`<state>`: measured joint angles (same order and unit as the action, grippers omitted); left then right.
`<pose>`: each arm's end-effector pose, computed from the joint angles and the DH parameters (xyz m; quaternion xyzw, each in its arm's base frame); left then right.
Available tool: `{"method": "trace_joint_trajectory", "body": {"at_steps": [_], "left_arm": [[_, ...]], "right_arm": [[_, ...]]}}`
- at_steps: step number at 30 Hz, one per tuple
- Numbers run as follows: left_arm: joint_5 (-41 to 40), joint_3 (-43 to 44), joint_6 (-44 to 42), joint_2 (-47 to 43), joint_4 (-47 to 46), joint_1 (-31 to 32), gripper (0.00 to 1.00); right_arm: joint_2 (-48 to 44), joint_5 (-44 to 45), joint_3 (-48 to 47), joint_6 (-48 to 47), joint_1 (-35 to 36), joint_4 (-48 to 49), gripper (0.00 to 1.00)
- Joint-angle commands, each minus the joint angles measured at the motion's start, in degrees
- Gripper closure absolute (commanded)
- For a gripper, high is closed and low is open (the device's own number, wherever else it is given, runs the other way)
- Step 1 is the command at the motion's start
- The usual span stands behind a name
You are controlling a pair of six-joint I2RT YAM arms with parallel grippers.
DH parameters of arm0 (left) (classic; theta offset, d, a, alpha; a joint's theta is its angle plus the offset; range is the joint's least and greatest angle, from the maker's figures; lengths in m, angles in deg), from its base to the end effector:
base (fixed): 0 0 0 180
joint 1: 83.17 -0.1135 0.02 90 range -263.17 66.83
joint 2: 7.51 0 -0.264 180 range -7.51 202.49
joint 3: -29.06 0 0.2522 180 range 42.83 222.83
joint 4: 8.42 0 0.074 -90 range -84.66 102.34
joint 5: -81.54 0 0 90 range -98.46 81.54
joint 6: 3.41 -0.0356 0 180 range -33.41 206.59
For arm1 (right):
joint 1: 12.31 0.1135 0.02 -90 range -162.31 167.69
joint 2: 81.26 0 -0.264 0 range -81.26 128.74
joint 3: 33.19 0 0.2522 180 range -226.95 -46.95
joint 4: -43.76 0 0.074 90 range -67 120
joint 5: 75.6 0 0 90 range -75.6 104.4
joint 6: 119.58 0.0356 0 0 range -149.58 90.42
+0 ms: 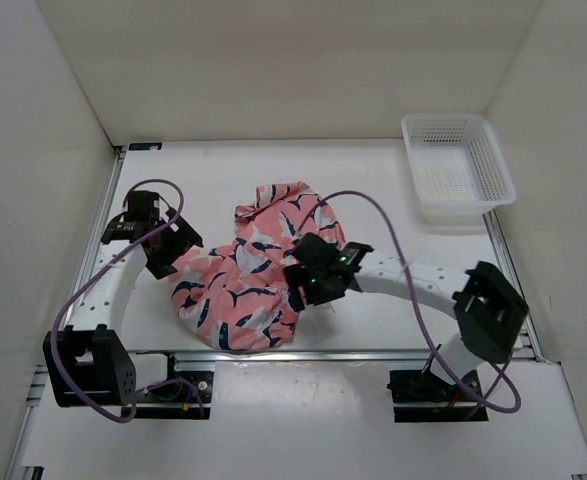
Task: Fold and stack the shorts
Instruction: Flatten the shorts out
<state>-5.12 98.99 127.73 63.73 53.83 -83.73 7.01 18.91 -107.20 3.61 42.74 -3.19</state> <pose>0.2360 0.0002 0.2596 -0.3401 0.9117 -0.1059 0.2046 0.1794 0.2518 0.2193 -0.1739 0.9522 0.1456 0.2049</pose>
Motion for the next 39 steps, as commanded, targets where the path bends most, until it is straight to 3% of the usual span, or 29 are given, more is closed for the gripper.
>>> {"method": "trace_joint_trajectory", "body": {"at_steps": [1,5,8,12,13,15,22,23,24,25,26,28,31,35,36,39], "left_arm": [[-0.96,1.48,-1.68,-3.74,1.26,-1.46,0.00],[-5.17,4.48,-2.73,-3.74,5.20,-1.99,0.00],[-5.79,5.10,-2.74,-4.27,5.74,-2.52,0.00],[-5.27,5.63,-2.74,-4.80,5.74,-3.05,0.00],[-5.27,5.63,-2.74,-4.80,6.26,-3.05,0.00],[-5.27,6.15,-3.96,-4.80,6.27,-3.05,0.00],[-0.62,6.68,-7.75,-2.17,6.27,-1.38,0.00],[0.00,6.68,-7.75,-2.16,6.27,0.10,0.00],[0.62,5.46,-7.75,-1.38,5.57,0.64,0.00],[2.19,4.41,-7.23,-1.37,4.69,1.17,0.00],[2.73,3.18,-7.22,-1.37,4.68,1.69,0.00],[2.73,-1.30,-5.21,-1.37,3.81,3.28,0.00],[4.83,-5.70,-2.49,-1.90,1.09,7.75,0.00],[9.41,-9.84,1.65,0.30,-1.90,12.94,0.00],[8.89,-10.45,2.61,0.91,-1.91,13.99,0.00],[7.75,-12.22,4.99,2.67,-4.18,16.64,0.00]], "right_arm": [[7.15,-0.03,-5.57,0.21,6.98,-1.87,0.20],[13.76,0.50,-11.72,-1.63,10.08,-3.11,0.22],[17.81,-0.03,-13.31,-1.64,10.70,-3.11,0.30],[19.13,3.47,-12.45,-0.77,10.09,-3.64,0.79],[18.09,4.44,-11.74,0.11,8.86,-4.25,0.97],[14.59,6.90,-7.72,1.69,6.93,-4.87,1.00],[-0.02,12.89,5.75,1.62,-12.14,-4.87,1.00],[-0.90,12.89,5.76,0.57,-13.81,-4.87,0.96],[-2.12,12.89,5.76,0.04,-16.52,-4.87,0.85],[-2.66,12.89,5.76,-0.58,-17.51,-5.39,0.67],[-3.97,12.89,5.76,-0.58,-18.39,-5.39,0.30],[-5.99,11.93,6.80,-0.06,-21.11,-6.01,0.12],[-10.74,7.46,11.79,1.61,-27.52,-4.87,0.09],[-20.39,-4.83,20.49,1.61,-40.86,0.92,0.19],[-21.64,-10.96,21.83,1.61,-42.55,1.80,0.21],[-23.14,-17.42,25.17,3.81,-45.20,3.91,0.21]]}}
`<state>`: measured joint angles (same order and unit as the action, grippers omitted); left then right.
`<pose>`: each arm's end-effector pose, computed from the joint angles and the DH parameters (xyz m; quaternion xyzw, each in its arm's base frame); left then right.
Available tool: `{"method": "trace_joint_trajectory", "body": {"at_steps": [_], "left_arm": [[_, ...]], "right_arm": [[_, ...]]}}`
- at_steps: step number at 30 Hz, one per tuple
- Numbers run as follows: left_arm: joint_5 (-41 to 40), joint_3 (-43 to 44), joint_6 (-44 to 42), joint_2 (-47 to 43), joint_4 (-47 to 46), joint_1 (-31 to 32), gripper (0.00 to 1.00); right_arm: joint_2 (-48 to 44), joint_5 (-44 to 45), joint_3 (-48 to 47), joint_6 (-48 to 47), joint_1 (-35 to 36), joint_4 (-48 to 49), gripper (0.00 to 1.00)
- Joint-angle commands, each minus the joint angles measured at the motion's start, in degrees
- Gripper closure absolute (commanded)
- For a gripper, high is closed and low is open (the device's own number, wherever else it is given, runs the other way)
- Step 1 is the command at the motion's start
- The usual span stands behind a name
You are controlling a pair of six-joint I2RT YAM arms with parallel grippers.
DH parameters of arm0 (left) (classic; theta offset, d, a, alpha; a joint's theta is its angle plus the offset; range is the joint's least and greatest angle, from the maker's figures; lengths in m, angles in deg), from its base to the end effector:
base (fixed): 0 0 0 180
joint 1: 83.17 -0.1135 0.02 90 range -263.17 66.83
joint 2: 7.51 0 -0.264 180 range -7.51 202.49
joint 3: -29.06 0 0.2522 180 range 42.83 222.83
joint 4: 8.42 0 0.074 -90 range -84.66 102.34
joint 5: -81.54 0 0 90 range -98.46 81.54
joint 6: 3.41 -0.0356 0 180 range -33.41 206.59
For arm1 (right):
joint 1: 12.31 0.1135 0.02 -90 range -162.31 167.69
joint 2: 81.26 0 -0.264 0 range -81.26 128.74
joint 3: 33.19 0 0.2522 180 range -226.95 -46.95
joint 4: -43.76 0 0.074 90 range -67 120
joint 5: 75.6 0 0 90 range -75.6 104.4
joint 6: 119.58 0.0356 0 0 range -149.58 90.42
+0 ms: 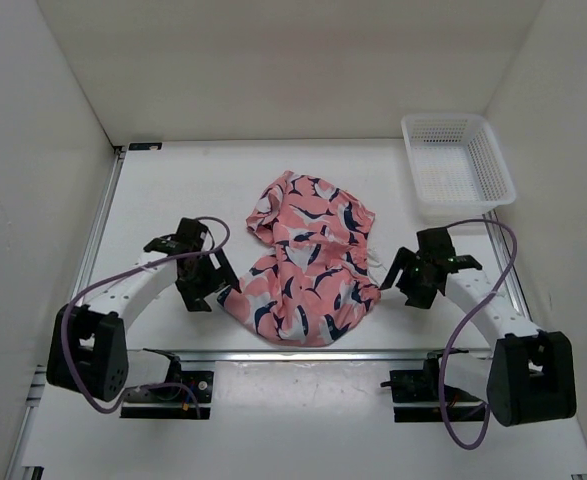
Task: Fold and stack the shorts
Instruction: Flatten the shorts out
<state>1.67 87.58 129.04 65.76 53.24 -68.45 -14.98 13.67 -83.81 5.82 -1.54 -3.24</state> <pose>0.2049 -0.0603 0.1961 -0.2269 0.9628 -0.1334 0.0615 0.2032 0.0391 0.1898 0.2058 0.9496 0.0984 0.2150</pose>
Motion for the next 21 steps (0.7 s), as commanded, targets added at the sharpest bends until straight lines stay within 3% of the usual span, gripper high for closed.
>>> {"method": "trace_joint_trajectory", "body": {"at_steps": [1,4,7,8,9,13,14,16,17,21], "left_arm": [[0.94,-1.68,3.69,2.29,-4.47,1.89,0.00],[0.42,-2.30,4.21,6.34,-7.55,1.89,0.00],[-0.20,0.42,2.98,12.32,-8.17,2.51,0.18],[-0.20,1.90,2.46,13.98,-8.17,3.29,0.26],[-0.20,2.61,2.46,14.61,-8.17,4.17,0.50],[-0.20,5.96,2.46,15.93,-8.17,4.88,0.90],[-0.20,6.66,2.46,16.54,-8.17,4.88,0.90],[0.32,8.94,2.46,17.07,-8.17,4.88,0.90],[0.33,9.91,1.85,17.08,-7.65,4.88,0.90],[-0.54,20.34,0.26,17.08,-2.13,3.22,0.90]], "right_arm": [[-1.68,-15.23,2.40,1.60,-0.92,5.62,0.19],[-0.02,-18.24,4.69,3.10,-0.92,8.79,0.19],[1.56,-20.19,5.31,4.50,-0.92,12.31,0.23],[2.35,-20.19,5.31,4.50,-0.40,12.84,0.25],[2.36,-19.49,5.31,4.51,0.30,13.71,0.28],[7.61,-20.36,6.36,6.87,3.46,20.65,0.51],[9.03,-19.84,6.36,7.49,4.52,21.71,0.67],[13.23,-17.13,3.48,8.19,6.71,22.51,0.85],[14.30,-15.98,1.90,8.20,6.73,22.51,1.00],[16.33,-10.01,-11.09,4.87,5.41,17.34,1.00]]}}
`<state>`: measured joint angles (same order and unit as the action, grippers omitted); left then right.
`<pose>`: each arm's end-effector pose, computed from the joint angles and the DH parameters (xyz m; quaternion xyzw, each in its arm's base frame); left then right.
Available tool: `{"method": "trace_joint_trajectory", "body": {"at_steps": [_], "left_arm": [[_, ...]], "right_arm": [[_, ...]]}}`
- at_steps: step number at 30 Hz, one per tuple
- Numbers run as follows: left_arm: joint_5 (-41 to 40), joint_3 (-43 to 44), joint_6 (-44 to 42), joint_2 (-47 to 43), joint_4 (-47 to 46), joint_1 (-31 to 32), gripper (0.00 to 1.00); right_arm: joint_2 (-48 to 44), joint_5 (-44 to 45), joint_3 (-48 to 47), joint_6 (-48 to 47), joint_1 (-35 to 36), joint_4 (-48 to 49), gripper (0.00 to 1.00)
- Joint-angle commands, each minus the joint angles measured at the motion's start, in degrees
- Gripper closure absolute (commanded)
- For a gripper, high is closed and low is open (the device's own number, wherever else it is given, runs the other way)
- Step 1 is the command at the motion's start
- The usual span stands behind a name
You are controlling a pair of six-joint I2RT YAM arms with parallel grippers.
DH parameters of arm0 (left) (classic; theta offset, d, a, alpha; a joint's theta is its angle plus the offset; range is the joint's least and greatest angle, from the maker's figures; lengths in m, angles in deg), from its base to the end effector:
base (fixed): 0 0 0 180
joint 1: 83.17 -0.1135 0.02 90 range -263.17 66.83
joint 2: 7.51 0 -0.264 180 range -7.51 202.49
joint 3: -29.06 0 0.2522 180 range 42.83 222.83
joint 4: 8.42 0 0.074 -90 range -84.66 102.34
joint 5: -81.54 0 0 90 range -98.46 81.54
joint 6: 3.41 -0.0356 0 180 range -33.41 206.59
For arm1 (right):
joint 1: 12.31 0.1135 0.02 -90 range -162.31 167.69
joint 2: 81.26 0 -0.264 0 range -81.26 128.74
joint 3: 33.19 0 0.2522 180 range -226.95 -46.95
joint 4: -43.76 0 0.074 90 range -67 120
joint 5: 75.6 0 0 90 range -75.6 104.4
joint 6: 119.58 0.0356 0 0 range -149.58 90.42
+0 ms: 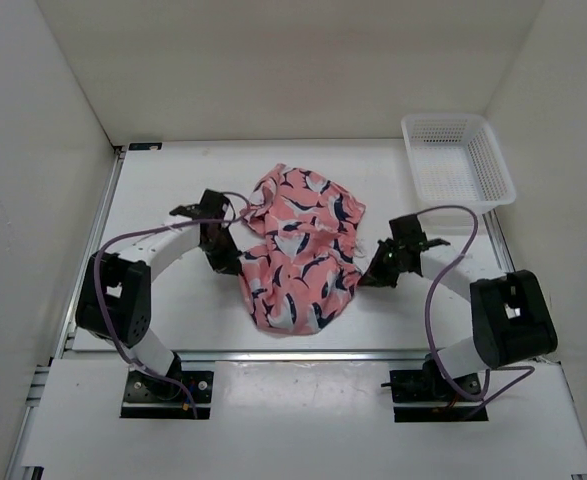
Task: Fold and stack the shorts
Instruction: Flatten the shorts out
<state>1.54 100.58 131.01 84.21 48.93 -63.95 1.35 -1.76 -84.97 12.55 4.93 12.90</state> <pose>0.2700 -0.1007 0.1838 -0.2068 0.9685 -0.1306 0.0461 0.2396 0.0847 0.1508 0.1733 0.9449 0.2383 0.1428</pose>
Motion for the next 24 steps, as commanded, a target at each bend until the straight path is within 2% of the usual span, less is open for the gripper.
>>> {"method": "trace_joint_trajectory", "body": {"at_steps": [1,2,3,4,5,7,9,11,13,14,16,17,18,19,21,24], "left_arm": [[-1.12,15.11,-3.01,-0.59,6.72,-2.08,0.90],[-2.60,19.63,-3.72,0.38,9.20,-2.95,0.90],[-3.57,24.55,-4.34,1.00,11.93,-4.44,0.90],[-4.63,34.78,-5.13,2.13,14.56,-5.15,0.90],[-5.51,39.66,-5.14,2.14,19.03,-5.86,0.90],[-6.04,50.29,-5.66,2.94,21.96,-7.61,0.90],[-6.04,52.72,-5.66,1.71,22.85,-8.23,0.90],[-5.44,48.61,-5.66,-1.62,22.16,-8.24,0.90],[-4.55,41.69,-5.66,-4.35,19.01,-8.24,0.90],[-3.94,33.03,-5.66,-7.23,17.77,-8.24,0.88],[-3.32,20.11,-5.66,-9.54,12.78,-7.62,0.48],[-3.32,17.42,-5.66,-9.54,12.22,-8.14,0.28],[-2.71,15.65,-6.27,-9.02,12.22,-8.76,0.16],[-2.01,15.02,-6.89,-7.89,12.22,-9.29,0.09],[-2.00,15.54,-7.42,-6.12,12.74,-9.29,0.07],[-5.85,14.85,-6.63,-7.69,12.74,-7.62,0.10]], "right_arm": [[0.97,6.75,-14.14,-2.83,-2.54,-2.46,1.00],[1.76,7.45,-24.02,-4.58,-3.34,-4.50,1.00],[3.25,7.46,-29.08,-5.30,-4.22,-6.26,1.00],[3.87,7.98,-33.91,-5.83,-5.53,-9.50,1.00],[3.88,8.69,-42.14,-6.96,-5.54,-10.83,1.00],[4.40,10.27,-47.56,-7.50,-5.54,-13.82,1.00],[1.44,11.59,-47.86,-8.20,-5.54,-14.36,1.00],[-1.47,12.90,-43.31,-8.20,-5.54,-14.36,1.00],[-6.65,14.40,-32.42,-6.01,-5.54,-13.05,1.00],[-10.33,15.01,-24.11,-4.70,-5.54,-12.43,1.00],[-13.77,15.02,-16.33,-4.07,-5.02,-11.29,1.00],[-15.53,15.63,-10.99,-3.29,-5.02,-10.59,0.94],[-15.55,16.33,-9.46,-3.28,-5.02,-10.58,0.80],[-15.55,16.34,-9.44,-3.28,-5.71,-10.58,0.56],[-14.58,16.34,-10.40,-3.28,-6.94,-12.51,0.39],[-14.05,17.04,-11.73,-3.28,-6.95,-14.53,0.37]]}}
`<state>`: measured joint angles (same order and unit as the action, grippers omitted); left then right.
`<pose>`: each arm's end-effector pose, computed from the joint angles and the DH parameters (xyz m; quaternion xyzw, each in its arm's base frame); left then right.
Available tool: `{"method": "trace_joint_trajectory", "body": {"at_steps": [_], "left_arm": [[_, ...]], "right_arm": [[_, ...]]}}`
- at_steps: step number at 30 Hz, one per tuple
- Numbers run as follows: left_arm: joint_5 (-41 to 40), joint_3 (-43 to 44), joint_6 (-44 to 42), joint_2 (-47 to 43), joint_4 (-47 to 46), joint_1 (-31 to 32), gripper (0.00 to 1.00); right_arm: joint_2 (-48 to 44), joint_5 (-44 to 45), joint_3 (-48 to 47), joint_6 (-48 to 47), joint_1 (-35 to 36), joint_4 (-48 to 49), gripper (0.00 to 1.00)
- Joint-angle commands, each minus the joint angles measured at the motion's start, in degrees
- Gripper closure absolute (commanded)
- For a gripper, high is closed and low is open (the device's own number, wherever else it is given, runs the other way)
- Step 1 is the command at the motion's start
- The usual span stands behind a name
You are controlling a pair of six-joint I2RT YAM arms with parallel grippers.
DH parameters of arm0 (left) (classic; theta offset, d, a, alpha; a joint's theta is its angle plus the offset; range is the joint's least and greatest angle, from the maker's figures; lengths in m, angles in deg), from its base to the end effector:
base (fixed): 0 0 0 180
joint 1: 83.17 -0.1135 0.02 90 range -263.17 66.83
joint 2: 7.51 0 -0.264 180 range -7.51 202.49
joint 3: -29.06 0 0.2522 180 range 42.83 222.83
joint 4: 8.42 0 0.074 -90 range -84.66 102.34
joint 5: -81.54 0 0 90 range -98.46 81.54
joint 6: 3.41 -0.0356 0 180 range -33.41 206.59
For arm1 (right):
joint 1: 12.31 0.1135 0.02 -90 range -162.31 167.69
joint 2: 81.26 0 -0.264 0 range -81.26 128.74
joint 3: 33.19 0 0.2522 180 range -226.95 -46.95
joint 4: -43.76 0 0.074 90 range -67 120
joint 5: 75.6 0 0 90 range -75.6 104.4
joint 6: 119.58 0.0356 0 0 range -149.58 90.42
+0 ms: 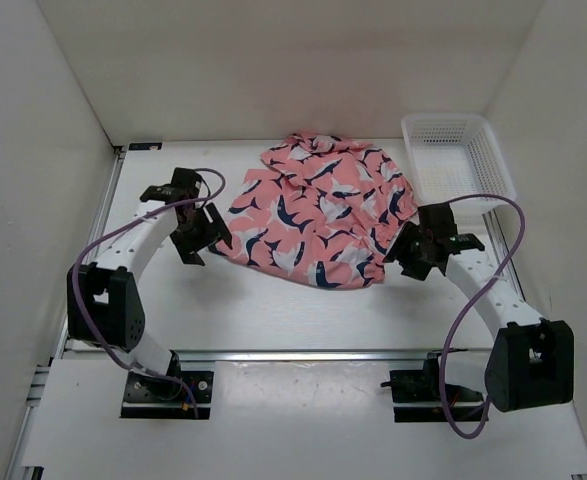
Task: Fold and stack the shorts
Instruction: Flatten the shorts out
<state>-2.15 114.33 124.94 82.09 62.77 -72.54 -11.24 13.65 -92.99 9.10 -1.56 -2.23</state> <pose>0.2912 -0.0586 0.2525 -0.2305 0.9633 -0.1018 0.0919 0.2347 0.0450 0.2258 0.2291 0.9290 0.1272 0.2614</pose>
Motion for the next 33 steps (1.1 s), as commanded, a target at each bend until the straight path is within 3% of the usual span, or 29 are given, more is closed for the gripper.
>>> {"method": "trace_joint_trajectory", "body": {"at_steps": [1,3,5,9,10,15,17,18,25,29,30,33], "left_arm": [[-2.87,0.31,0.14,-6.28,-1.09,0.97,0.13],[-4.19,-3.20,1.55,-7.95,-1.09,0.97,0.23],[-4.72,-6.19,2.08,-8.56,-2.58,0.19,0.24],[-3.14,-9.28,2.08,-4.90,-6.36,-0.88,0.12],[-3.14,-8.23,2.08,-3.40,-7.06,-0.88,0.07],[-3.40,-0.85,2.08,8.03,-8.39,-0.88,0.06],[-4.62,2.49,2.08,12.60,-8.39,-0.88,0.10],[-5.33,3.11,2.69,13.66,-8.39,-0.88,0.17],[-6.57,6.71,3.40,18.93,-8.91,-1.40,0.18],[-6.04,8.91,3.93,21.13,-8.91,-1.40,0.40],[-6.04,8.91,3.93,21.92,-8.91,-1.40,0.57],[-5.52,10.06,3.93,23.07,-8.91,-1.40,0.81]], "right_arm": [[-2.07,2.42,-3.70,0.17,-0.46,0.59,0.37],[-2.87,1.55,-1.52,0.69,-1.07,0.59,0.37],[-4.44,-0.46,0.59,1.31,-1.86,0.59,0.37],[-7.87,-6.88,8.05,4.91,-3.71,2.33,0.23],[-7.88,-7.94,9.03,5.61,-3.71,2.87,0.21],[-7.19,-13.04,12.29,9.39,-3.71,7.43,0.16],[-6.04,-14.36,12.91,11.50,-4.24,10.07,0.18],[-5.51,-14.97,13.43,12.29,-4.24,10.78,0.18],[1.16,-14.98,13.96,15.20,-4.24,20.08,0.22],[7.48,-15.15,12.73,15.20,-4.24,22.20,0.26],[8.46,-15.15,12.21,15.20,-4.24,22.73,0.29],[10.58,-12.79,11.59,15.20,-3.71,22.74,0.36]]}}
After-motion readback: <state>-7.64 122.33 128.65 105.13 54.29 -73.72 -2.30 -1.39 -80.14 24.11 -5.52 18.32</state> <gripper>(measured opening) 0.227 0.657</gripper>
